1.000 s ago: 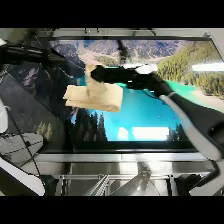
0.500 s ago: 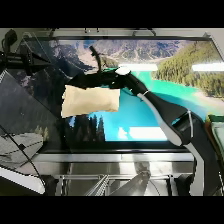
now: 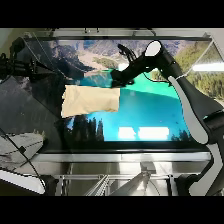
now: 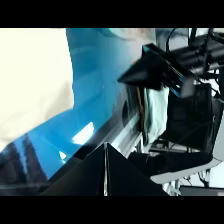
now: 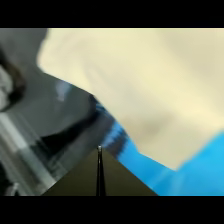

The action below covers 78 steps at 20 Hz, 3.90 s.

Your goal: Fold the shirts.

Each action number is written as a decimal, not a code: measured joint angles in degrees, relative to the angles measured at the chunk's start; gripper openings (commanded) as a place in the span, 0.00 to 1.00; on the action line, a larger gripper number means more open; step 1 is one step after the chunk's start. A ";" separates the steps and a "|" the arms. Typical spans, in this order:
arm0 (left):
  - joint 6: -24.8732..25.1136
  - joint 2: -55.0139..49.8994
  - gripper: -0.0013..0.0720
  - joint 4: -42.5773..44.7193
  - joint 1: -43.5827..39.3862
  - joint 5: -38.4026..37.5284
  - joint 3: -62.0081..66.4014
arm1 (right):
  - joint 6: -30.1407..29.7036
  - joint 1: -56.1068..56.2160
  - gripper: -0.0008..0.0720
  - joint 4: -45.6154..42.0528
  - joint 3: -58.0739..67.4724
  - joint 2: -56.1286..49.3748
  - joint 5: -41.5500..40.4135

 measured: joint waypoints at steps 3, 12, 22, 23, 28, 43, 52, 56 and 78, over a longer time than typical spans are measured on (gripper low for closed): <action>1.46 1.60 0.03 0.07 -0.02 1.18 -4.72 | 7.43 -0.57 0.97 -11.50 -2.51 0.00 1.20; 5.75 3.65 0.03 -0.15 -0.02 4.52 -13.81 | 11.41 -0.85 0.97 -0.92 -4.22 -9.75 -8.48; 7.02 3.74 0.03 -0.37 -0.02 4.61 -14.67 | -1.97 0.70 0.05 18.75 -4.48 -15.72 -13.84; 7.02 3.74 0.03 -0.39 -0.02 4.57 -14.67 | -3.85 0.79 0.04 22.25 -4.39 -15.67 -14.56; 7.04 3.74 0.03 -0.37 -0.02 4.68 -14.69 | -11.10 -0.87 0.04 34.49 -4.31 -13.09 -12.41; 7.06 3.74 0.03 -0.24 -0.02 -0.09 -14.69 | 6.34 -53.99 0.05 14.38 -4.28 26.18 2.99; 5.73 3.74 0.03 -0.26 -0.04 -1.60 -14.69 | 9.77 -83.56 0.04 -2.64 -4.46 27.12 19.80; 5.68 3.74 0.03 -0.26 -0.15 -1.75 -14.69 | 11.21 -89.42 0.04 -12.24 -4.85 30.14 22.93; 9.84 3.74 0.03 -0.11 -6.45 1.33 -14.69 | 12.48 -96.59 0.51 -56.08 -43.08 41.44 15.56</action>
